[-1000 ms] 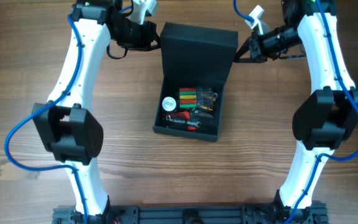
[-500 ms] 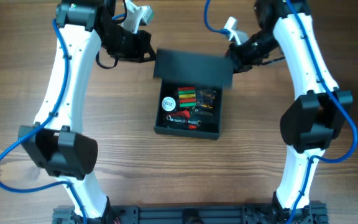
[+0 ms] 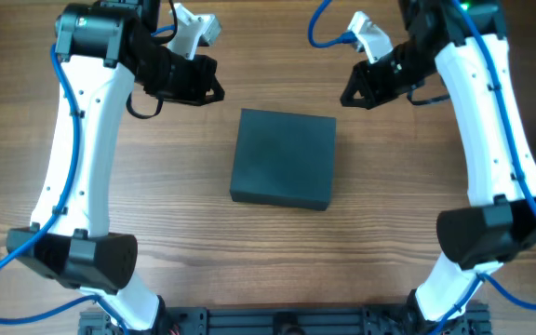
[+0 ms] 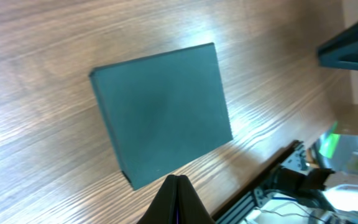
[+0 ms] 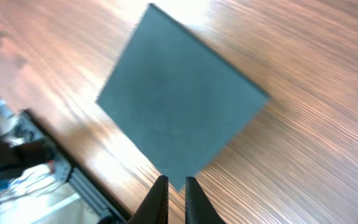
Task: Pack container
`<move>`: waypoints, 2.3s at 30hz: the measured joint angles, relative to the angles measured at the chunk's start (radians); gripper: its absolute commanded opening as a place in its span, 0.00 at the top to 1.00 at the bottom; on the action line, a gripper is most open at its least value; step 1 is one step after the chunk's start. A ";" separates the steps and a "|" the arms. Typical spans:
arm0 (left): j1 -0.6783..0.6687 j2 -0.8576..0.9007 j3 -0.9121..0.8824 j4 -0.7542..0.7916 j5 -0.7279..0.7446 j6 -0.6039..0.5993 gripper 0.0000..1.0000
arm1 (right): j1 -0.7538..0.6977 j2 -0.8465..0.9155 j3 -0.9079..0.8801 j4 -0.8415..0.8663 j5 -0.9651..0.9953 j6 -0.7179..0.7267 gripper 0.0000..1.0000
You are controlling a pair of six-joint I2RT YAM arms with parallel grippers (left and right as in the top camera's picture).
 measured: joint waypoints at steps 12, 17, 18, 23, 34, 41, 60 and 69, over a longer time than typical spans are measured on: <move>-0.089 -0.014 0.000 0.199 -0.447 0.003 0.96 | 0.000 -0.019 0.000 0.088 0.436 0.325 0.96; -0.107 0.011 0.000 0.227 -0.496 0.003 0.96 | 0.000 -0.095 0.000 0.137 0.479 0.369 0.96; -0.110 0.022 0.000 0.228 -0.500 0.003 0.96 | 0.000 -0.119 0.000 0.141 0.481 0.373 0.96; -0.145 0.133 0.000 0.250 -0.510 0.004 0.96 | 0.001 -0.260 0.001 0.143 0.483 0.401 0.95; -0.191 0.242 0.000 0.288 -0.511 0.004 0.96 | 0.169 -0.288 -0.228 0.228 0.489 0.489 0.96; -0.191 0.290 0.000 0.298 -0.509 0.004 0.96 | 0.295 -0.284 -0.458 0.362 0.489 0.544 0.96; -0.203 0.377 0.000 0.325 -0.479 0.004 0.96 | 0.375 -0.281 -0.764 0.597 0.489 0.616 0.96; -0.230 0.425 0.000 0.322 -0.467 0.003 0.96 | 0.375 -0.281 -0.871 0.673 0.489 0.627 0.96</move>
